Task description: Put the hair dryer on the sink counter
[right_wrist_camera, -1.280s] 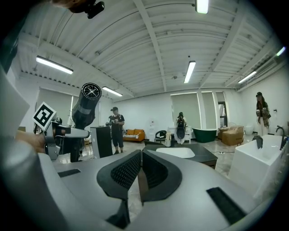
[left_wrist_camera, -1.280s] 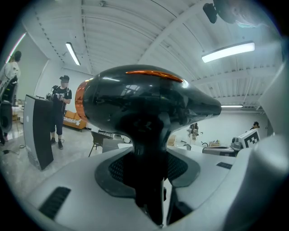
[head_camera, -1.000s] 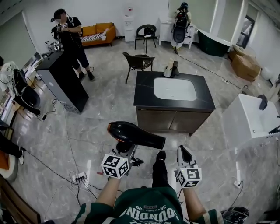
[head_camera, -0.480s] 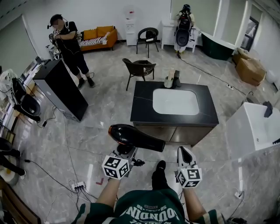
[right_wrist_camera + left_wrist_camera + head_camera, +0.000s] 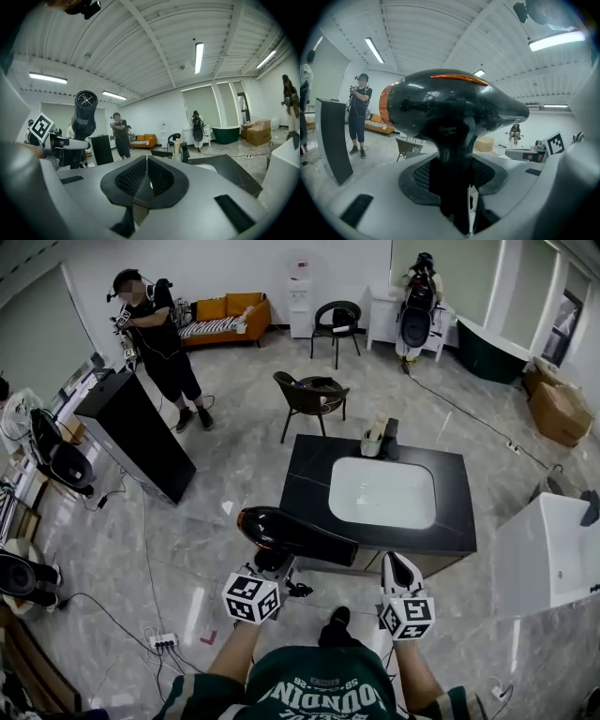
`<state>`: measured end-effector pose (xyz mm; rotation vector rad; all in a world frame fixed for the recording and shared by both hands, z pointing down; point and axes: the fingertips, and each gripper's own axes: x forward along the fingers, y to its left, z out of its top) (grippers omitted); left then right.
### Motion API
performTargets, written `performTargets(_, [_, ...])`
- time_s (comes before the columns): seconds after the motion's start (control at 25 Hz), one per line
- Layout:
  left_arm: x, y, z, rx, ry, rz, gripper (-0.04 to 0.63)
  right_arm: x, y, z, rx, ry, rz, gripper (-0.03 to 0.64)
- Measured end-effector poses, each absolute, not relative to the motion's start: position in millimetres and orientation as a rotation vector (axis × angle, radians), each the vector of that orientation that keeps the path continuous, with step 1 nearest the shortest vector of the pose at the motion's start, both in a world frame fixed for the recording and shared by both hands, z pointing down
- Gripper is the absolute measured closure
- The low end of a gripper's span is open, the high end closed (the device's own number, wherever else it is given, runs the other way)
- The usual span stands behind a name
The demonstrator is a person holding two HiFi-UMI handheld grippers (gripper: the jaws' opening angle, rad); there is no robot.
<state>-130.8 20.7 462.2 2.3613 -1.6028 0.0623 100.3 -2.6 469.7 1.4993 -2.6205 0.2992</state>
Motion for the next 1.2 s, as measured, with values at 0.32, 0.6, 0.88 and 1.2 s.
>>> performTargets(0.32, [-132.4,-49.1,463.7,2.288,-1.665,0.073,0.417,97.7,-88.2,473.0,1.402,-2.672,0.321,0.574])
performTargets(0.6, [-118.6,-82.0,465.6,2.275,-1.668,0.103,0.417,107.2,-130.4,473.3,1.358,-2.685,0.314,0.573])
performTargets(0.88, [-122.1,-92.2,463.3,2.269,-1.682,0.119,0.417,101.1,-142.1,477.3,1.327,-2.691,0.315,0.573])
performTargets(1.2, [-126.8,-109.9,462.7,2.280,-1.683,0.116,0.417,102.5,-154.7,478.2,1.338,-2.678,0.304,0.574])
